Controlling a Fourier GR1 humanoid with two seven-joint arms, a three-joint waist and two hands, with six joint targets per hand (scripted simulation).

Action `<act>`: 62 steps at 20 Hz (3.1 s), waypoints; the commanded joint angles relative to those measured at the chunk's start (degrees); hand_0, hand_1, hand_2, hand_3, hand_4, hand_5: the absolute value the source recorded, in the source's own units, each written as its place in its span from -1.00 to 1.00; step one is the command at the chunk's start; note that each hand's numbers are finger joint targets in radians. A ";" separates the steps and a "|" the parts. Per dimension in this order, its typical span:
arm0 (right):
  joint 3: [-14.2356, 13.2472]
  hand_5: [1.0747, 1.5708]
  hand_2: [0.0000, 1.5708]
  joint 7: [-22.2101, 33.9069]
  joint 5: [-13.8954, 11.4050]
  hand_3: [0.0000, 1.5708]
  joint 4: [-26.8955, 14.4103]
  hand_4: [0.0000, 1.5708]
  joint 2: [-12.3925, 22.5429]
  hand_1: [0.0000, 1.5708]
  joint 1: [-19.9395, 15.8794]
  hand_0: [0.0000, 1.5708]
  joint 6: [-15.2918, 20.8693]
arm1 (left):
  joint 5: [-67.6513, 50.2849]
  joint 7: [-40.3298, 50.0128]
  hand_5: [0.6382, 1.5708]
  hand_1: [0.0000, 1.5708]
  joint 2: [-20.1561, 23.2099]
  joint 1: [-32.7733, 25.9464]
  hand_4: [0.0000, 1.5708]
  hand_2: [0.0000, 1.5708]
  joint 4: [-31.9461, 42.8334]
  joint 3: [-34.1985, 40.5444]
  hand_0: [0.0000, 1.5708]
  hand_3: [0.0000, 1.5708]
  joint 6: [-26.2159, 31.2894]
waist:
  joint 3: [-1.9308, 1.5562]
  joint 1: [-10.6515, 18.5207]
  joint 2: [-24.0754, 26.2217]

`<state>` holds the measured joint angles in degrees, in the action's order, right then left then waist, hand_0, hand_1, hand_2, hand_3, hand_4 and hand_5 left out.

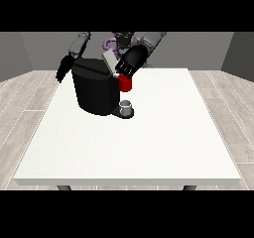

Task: Insert the coffee pod into the coffee machine and close the lid

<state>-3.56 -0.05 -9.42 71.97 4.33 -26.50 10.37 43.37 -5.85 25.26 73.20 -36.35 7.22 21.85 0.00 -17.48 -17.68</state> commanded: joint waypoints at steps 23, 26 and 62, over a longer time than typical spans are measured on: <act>-0.03 1.00 -1.00 1.29 -0.61 -1.00 0.30 -0.87 0.57 -1.00 -3.36 -1.00 0.34 | 3.76 -4.21 1.00 0.59 1.68 3.66 -1.00 0.54 0.27 -0.05 0.59 0.21 -6.66 | -0.03 -1.57 -3.79; -0.52 1.00 -1.00 0.41 -0.62 -1.00 -0.41 -0.91 0.55 -1.00 -1.79 -1.00 0.88 | 5.11 -7.43 1.00 0.56 1.88 0.92 -1.00 0.53 -0.31 -1.73 0.56 0.24 -7.25 | -0.03 0.08 -3.46; -3.86 1.00 -1.00 -3.62 1.97 -1.00 -7.25 -1.00 1.50 -1.00 11.25 -1.00 -0.81 | 3.93 -9.15 1.00 -1.00 -6.18 -14.15 -1.00 -0.64 -1.00 -1.34 -1.00 -1.00 -7.55 | -0.02 11.00 14.60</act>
<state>-5.64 -2.31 -9.20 66.40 4.46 -18.70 11.24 50.29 -14.81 22.45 63.81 -36.50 4.26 14.08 -0.04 -9.56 -7.65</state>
